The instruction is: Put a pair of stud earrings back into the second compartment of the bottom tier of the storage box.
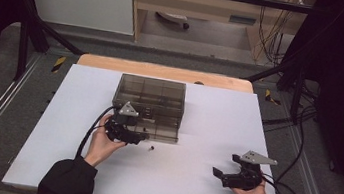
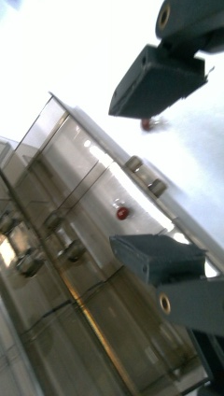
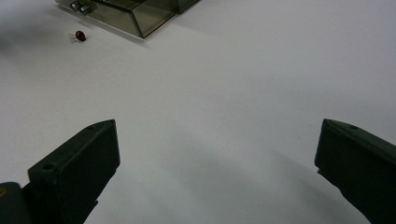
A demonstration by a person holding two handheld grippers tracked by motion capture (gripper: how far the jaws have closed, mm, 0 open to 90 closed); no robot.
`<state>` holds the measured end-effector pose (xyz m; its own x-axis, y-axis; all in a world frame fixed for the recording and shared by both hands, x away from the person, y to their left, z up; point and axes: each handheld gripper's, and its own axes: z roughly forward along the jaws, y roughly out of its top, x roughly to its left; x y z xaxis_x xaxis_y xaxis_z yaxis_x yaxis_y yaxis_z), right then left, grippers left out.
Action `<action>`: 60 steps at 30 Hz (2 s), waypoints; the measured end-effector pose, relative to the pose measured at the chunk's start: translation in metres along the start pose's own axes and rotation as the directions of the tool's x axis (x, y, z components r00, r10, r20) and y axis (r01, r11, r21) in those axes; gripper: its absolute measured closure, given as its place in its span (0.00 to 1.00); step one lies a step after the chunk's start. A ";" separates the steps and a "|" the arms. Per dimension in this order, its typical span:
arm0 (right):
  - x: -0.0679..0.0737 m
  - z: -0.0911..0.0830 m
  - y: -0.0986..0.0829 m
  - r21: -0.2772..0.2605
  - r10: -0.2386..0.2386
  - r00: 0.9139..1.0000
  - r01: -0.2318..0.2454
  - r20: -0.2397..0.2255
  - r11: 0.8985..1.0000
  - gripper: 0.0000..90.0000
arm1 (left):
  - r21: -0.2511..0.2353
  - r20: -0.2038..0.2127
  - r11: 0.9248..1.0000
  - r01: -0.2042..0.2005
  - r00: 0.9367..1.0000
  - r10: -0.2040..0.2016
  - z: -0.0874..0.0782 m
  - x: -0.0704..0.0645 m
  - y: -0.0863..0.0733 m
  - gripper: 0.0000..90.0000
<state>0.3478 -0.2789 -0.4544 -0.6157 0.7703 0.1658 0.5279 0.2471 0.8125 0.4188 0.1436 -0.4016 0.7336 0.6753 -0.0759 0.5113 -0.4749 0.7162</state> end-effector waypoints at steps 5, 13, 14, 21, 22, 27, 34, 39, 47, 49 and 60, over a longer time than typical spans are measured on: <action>0.000 0.000 0.000 0.001 -0.001 1.000 0.001 0.002 1.000 0.01 | -0.006 -0.004 1.000 -0.015 1.000 0.015 -0.007 -0.005 -0.010 0.21; 0.000 0.000 0.000 0.000 -0.001 1.000 0.001 0.001 1.000 0.01 | -0.005 0.013 1.000 -0.013 1.000 0.014 -0.006 -0.011 -0.020 0.10; 0.000 0.000 0.000 0.000 -0.001 1.000 0.001 0.001 1.000 0.01 | -0.006 0.009 1.000 -0.017 1.000 0.017 -0.006 -0.013 -0.021 0.09; 0.000 0.000 0.000 0.003 0.000 1.000 0.000 0.001 1.000 0.01 | 0.008 0.025 0.999 -0.042 0.999 0.042 -0.001 -0.023 -0.024 0.07; 0.001 0.000 0.000 0.003 0.004 1.000 -0.004 0.000 1.000 0.01 | 0.012 0.028 0.999 -0.046 0.999 0.045 0.000 -0.024 -0.024 0.07; 0.000 0.000 0.000 0.004 -0.001 1.000 0.001 0.000 1.000 0.01 | 0.021 0.041 0.999 -0.050 0.998 0.049 0.007 -0.030 -0.023 0.08; 0.001 0.000 0.000 0.004 0.004 1.000 -0.004 -0.001 1.000 0.01 | 0.034 0.054 0.998 -0.059 0.997 0.057 0.015 -0.037 -0.020 0.16; 0.000 0.000 0.000 0.003 -0.001 1.000 0.001 0.000 1.000 0.01 | 0.042 0.075 0.997 -0.065 0.995 0.061 0.021 -0.039 -0.018 0.30; 0.000 0.000 0.000 0.002 -0.001 1.000 0.001 0.001 1.000 0.01 | 0.066 0.070 0.995 -0.068 0.996 0.064 0.029 -0.043 -0.016 0.49; 0.001 0.000 0.000 0.004 0.004 1.000 -0.004 -0.001 1.000 0.01 | 0.076 0.062 0.994 -0.078 0.995 0.074 0.031 -0.043 -0.015 0.51; 0.000 0.000 0.000 0.001 0.000 1.000 0.000 0.001 1.000 0.01 | 0.090 0.039 0.993 -0.075 0.997 0.072 0.042 -0.040 -0.015 0.67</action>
<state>0.3476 -0.2787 -0.4546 -0.6153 0.7709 0.1649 0.5284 0.2480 0.8120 0.4000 0.1000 -0.4384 0.7853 0.6170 -0.0515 0.4929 -0.5728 0.6549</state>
